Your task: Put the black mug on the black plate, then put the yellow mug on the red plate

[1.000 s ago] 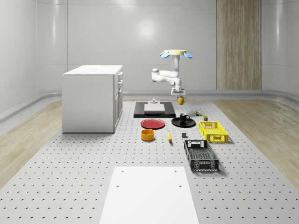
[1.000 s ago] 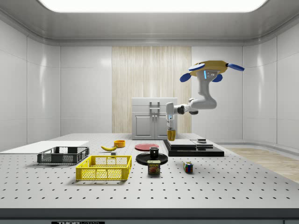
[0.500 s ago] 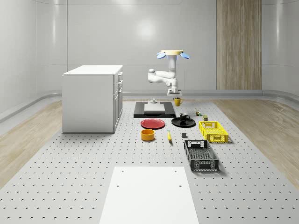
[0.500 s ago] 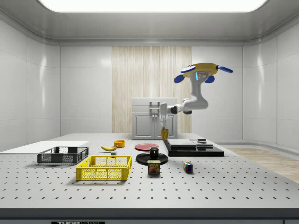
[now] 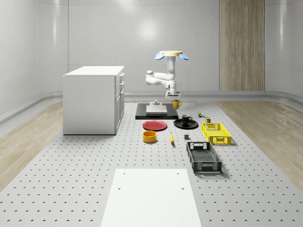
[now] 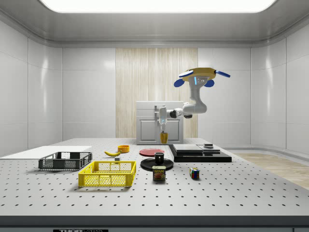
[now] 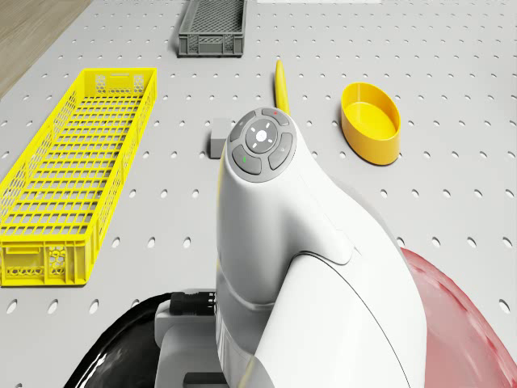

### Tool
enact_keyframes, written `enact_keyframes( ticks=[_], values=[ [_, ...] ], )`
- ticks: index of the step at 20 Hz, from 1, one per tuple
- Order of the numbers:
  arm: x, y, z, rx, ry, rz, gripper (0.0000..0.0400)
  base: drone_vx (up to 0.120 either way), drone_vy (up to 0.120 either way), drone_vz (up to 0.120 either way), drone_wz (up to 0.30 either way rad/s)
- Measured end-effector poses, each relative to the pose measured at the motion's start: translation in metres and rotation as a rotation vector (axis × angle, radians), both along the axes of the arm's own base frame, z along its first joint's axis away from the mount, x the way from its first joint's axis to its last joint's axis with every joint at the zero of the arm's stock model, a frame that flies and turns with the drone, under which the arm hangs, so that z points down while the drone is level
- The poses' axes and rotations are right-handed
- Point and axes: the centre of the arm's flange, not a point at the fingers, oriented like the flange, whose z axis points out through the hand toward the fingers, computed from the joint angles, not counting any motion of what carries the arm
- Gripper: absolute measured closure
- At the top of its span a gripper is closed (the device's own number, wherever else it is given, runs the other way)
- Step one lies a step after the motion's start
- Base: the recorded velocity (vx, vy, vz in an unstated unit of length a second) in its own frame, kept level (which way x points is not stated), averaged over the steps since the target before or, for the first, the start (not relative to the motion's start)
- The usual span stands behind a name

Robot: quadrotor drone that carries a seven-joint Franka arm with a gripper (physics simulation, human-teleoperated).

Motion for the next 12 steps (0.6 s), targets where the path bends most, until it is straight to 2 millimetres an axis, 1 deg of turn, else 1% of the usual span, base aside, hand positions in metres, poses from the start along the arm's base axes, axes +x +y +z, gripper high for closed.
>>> enact_keyframes(
  ticks=[12],
  values=[
    [0.0,0.0,0.0,0.0,0.0,0.0,0.029,0.12,-0.12,0.0,0.0]
  ],
)
